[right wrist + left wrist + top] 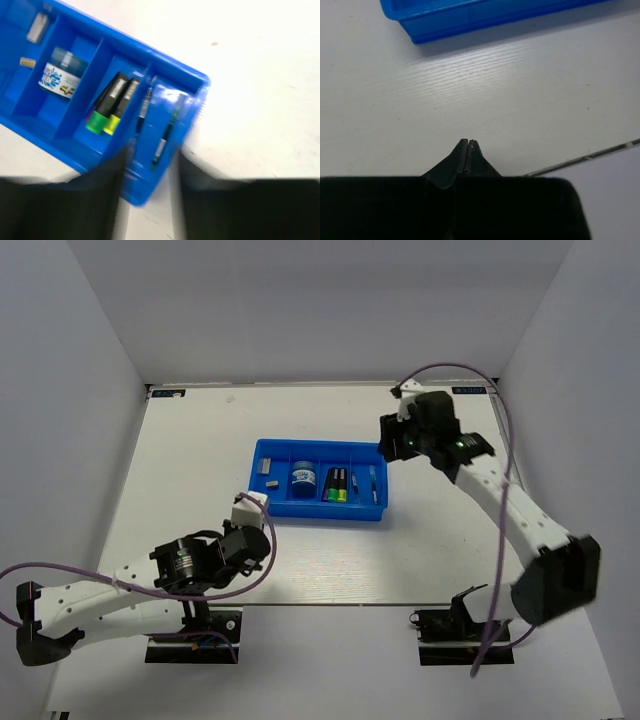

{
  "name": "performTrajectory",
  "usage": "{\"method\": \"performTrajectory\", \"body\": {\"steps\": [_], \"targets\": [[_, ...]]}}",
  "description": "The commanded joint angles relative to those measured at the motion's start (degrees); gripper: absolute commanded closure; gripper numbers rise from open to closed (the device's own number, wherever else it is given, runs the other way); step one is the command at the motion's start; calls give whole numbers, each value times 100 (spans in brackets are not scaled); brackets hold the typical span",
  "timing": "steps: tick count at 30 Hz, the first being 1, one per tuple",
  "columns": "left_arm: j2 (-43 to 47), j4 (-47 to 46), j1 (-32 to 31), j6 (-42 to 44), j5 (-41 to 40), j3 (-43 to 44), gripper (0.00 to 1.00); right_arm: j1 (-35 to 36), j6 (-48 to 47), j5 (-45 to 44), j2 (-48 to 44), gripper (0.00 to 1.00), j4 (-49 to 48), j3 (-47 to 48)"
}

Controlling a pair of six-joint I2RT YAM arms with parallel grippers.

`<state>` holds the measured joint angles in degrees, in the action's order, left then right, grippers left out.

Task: Sort the stationery into containers
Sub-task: Place the stationery into the container

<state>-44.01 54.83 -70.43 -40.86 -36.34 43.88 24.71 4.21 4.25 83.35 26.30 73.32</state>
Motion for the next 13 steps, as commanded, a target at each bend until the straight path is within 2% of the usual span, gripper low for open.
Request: {"method": "performTrajectory", "body": {"steps": [1, 2, 3, 4, 5, 6, 7, 8, 10, 11, 13], "targets": [[-29, 98, 415, 174, -278, 174, 90, -71, -867, -1014, -1030, 26, -283, -721], [-55, 98, 973, 279, -164, 156, 54, -89, -965, -944, -1188, 10, -292, -975], [-73, 55, 1196, 359, 63, 156, 35, -72, -1035, -918, -1546, 10, -232, -1082], [-81, -94, 1434, 525, 196, 121, 21, -80, -1236, -943, -1663, 10, -196, -1309], [-116, -156, 2210, 692, 702, 121, 5, -54, -1273, -1109, -1882, 10, -126, -1477], [-169, -305, 2470, 798, 959, 112, 1, -71, -1299, -1232, -2067, 10, -82, -1539], [-213, -428, 2725, 999, 1188, 130, 1, -72, -1395, -1295, -2156, 10, -56, -1601], [-353, -516, 3233, 1149, 1834, 138, 1, -72, -1440, -1417, -2357, 10, -20, -1802], [-424, -622, 4008, 1360, 2226, 174, 1, -63, -1555, -1453, -2726, 10, -133, -2013], [-494, -709, 4150, 1483, 2645, 165, 1, -71, -1520, -1645, -2789, 10, -247, -2223], [-530, -859, 4573, 1642, 2946, 156, 1, -72, -1475, -1743, -2999, 10, -231, -2313]]}}
